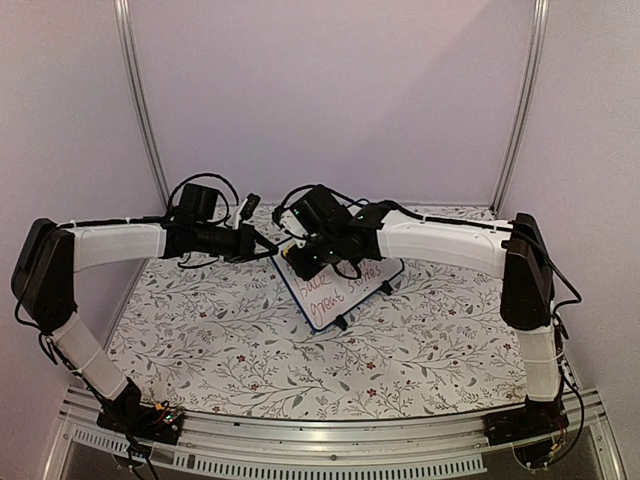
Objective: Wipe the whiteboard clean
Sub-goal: Erase the whiteboard at the center of the board.
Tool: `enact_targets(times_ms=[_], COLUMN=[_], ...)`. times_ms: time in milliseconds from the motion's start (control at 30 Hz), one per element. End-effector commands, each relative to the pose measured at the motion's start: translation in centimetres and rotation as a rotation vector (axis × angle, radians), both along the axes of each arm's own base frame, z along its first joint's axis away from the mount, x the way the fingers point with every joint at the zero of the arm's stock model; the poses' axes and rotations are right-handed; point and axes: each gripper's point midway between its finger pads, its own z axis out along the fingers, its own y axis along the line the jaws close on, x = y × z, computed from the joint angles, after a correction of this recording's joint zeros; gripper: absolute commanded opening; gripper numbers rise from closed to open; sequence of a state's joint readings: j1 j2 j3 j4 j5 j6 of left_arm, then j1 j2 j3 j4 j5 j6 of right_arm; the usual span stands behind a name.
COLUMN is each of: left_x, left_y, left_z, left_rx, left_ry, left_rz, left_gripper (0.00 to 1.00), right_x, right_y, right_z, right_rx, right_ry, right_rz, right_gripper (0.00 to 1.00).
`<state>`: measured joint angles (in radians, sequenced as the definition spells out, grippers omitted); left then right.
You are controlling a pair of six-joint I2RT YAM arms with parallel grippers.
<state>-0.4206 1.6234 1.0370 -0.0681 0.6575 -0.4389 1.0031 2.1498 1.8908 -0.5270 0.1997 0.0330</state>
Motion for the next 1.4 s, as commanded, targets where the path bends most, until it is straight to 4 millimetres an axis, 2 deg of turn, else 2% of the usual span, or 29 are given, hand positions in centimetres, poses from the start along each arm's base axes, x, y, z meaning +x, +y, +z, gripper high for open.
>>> enact_targets(times_ms=[0,200,300,433,633,800,900,1167,1367], left_x=[0.0,0.0,0.1,0.0,0.1,0.1,0.0,-0.1,0.0], left_y=[-0.3,-0.3,-0.3,-0.3,-0.3,-0.4,-0.5,-0.4,-0.3], left_z=[1.7,1.7,1.7,1.7,1.6,1.4,1.6,1.9,2.0], left_rx=[-0.031,-0.03,-0.031,-0.031,-0.03,-0.035,-0.046,-0.047,-0.042], left_ry=[-0.021,-0.022,-0.021,-0.022,-0.02,-0.008,-0.006,-0.014,-0.021], left_rz=[-0.005,-0.006,-0.005,-0.006,-0.005,-0.011,-0.018,-0.017,-0.011], left_gripper=[0.04,0.04,0.04,0.04,0.04,0.04,0.04,0.04,0.04], right_x=[2.1,2.7,2.4,1.3,-0.3,0.5,0.8,0.5,0.3], right_y=[-2.8,-3.8,-3.6,-2.5,-0.7,-0.3,-0.2,0.8,0.6], right_z=[-2.0,-2.0,-2.1,-2.1,-0.8,-0.1,-0.4,-0.1,-0.5], right_rx=[-0.051,-0.039,-0.032,0.002,0.026,0.02,0.007,0.035,0.009], right_ry=[0.016,0.033,0.046,0.083,0.042,0.017,0.019,0.024,0.019], right_rz=[-0.105,-0.141,-0.129,-0.069,0.008,-0.01,-0.022,0.009,0.006], right_gripper=[0.2,0.2,0.2,0.2,0.2,0.21,0.2,0.2,0.2])
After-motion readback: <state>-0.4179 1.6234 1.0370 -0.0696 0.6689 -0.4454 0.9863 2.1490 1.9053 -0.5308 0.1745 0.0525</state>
